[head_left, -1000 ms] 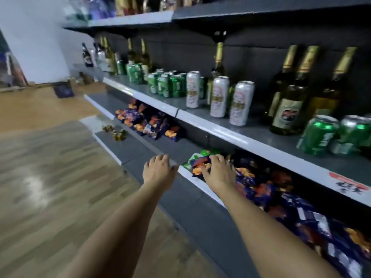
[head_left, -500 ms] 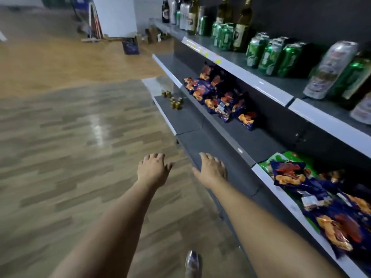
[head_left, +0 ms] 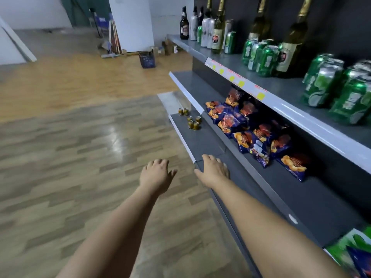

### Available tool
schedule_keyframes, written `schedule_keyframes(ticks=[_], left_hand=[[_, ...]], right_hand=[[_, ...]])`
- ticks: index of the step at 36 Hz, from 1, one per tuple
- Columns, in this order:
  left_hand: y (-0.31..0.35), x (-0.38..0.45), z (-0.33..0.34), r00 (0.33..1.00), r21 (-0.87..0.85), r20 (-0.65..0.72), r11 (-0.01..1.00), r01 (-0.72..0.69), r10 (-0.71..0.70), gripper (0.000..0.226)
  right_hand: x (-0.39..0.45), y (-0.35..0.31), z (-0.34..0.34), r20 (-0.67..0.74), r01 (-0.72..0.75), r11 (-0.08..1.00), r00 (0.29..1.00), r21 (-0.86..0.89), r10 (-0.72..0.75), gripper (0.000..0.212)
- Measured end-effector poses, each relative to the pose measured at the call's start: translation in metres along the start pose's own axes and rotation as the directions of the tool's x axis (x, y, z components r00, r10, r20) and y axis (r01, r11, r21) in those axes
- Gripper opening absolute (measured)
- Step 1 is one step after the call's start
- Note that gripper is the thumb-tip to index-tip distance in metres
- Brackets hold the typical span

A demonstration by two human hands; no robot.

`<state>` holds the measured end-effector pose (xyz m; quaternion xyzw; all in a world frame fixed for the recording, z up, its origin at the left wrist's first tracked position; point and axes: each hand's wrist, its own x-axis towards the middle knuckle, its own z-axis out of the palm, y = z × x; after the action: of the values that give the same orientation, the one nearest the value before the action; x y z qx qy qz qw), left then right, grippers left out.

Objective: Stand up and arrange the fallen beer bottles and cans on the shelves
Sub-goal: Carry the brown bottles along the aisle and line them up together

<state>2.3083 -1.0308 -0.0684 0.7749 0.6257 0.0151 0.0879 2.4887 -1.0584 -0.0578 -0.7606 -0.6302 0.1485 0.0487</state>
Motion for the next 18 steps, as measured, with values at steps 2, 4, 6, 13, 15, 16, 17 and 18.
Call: schedule_keyframes(ticks=[2,4,6,13,15,16,17,18], left_hand=[[-0.012,0.025,-0.003,1.000,-0.005,0.008,1.000,0.001,-0.001,0.052],[-0.026,0.051,-0.005,1.000,-0.007,0.011,1.000,0.015,-0.014,0.051],[-0.042,0.077,-0.008,0.999,-0.004,0.015,0.999,0.036,-0.036,0.052],[-0.105,0.181,-0.020,0.998,0.016,0.030,0.998,0.053,-0.053,0.054],[-0.125,0.216,-0.029,0.999,0.018,0.020,0.999,0.043,-0.043,0.054],[-0.135,0.235,-0.036,0.999,0.018,0.013,0.999,0.036,-0.037,0.054],[-0.145,0.253,-0.043,1.000,0.019,0.006,0.999,0.029,-0.029,0.054],[-0.156,0.271,-0.050,1.000,0.020,0.000,1.000,0.023,-0.023,0.054]], right_hand=[[0.030,-0.009,-0.004,0.008,0.007,1.000,1.000,-0.014,-0.007,0.061],[0.060,-0.020,-0.004,0.014,0.014,0.999,1.000,-0.029,-0.014,0.060],[0.090,-0.031,-0.004,0.018,0.021,0.999,1.000,-0.041,-0.020,0.059],[0.198,-0.084,-0.002,0.023,0.026,0.998,0.999,-0.050,-0.025,0.060],[0.229,-0.103,-0.002,0.013,0.026,0.998,1.000,-0.053,-0.025,0.060],[0.244,-0.114,-0.003,0.008,0.023,0.998,1.000,-0.053,-0.022,0.060],[0.259,-0.124,-0.004,0.005,0.017,0.998,1.000,-0.052,-0.017,0.060],[0.275,-0.134,-0.005,0.002,0.010,0.999,1.000,-0.051,-0.010,0.060]])
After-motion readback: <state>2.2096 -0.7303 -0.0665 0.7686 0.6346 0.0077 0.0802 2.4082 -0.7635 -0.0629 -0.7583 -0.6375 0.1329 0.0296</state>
